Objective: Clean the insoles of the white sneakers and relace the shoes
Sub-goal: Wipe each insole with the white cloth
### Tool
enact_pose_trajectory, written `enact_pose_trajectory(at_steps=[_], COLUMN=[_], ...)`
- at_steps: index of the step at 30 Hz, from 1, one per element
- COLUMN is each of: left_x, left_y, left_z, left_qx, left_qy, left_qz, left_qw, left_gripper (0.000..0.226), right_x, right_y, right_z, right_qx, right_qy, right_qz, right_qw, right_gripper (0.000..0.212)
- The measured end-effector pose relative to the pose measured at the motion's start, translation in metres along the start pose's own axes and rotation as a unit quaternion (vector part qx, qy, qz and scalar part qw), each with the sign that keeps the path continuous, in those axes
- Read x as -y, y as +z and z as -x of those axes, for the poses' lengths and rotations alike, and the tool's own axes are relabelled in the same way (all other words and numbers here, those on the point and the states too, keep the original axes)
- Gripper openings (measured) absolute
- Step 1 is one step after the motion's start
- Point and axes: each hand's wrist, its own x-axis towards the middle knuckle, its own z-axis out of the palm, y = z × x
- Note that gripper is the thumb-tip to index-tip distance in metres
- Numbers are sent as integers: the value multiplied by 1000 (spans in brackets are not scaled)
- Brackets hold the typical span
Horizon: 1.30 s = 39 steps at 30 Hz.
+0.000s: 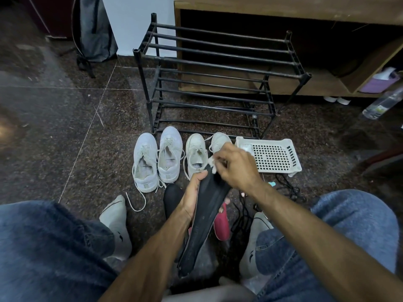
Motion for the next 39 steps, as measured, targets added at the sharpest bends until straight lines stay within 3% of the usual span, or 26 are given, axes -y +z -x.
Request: enact_pose_trajectory(at_steps=[3,8,14,20,26,30,33,35,37,39], left_x=[-3,-2,-1,-4,-6,-7,-11,-13,-12,-13], left_y=[0,-6,-2,-5,2,-4,-2,-1,-1,2], left_z=[-1,-3,0,0,5,3,6,9,9,10], left_qx=[-5,-24,-18,-29,-1,-39,-46,-53,-63,-73], left_qy=[5,10,4,22,6,41,57,60,43,45], left_qz=[6,8,1,15,9,69,95,77,65,60], left_qw=[1000,1000,1000,999,1000,996,993,994,995,994], left_gripper=[74,63,76,55,78,57,52,55,72,79], right_x=[-9,12,-12,11,-15,6,14,7,0,1], right_y=[-1,3,-5,2,-4,4,6,4,-1,-3], right_z=[-7,17,-6,20,-4,23,34,19,4,0], right_qx=[-62,19,-32,20,-45,6,53,6,-24,-28], right_qy=[68,-41,97,-17,123,29,-5,52,124,134], right_qz=[-19,-40,3,-33,-5,-50,7,25,24,19], right_qw=[996,998,995,999,991,998,999,998,992,990], right_gripper=[12,16,15,14,13,15,17,16,16,16])
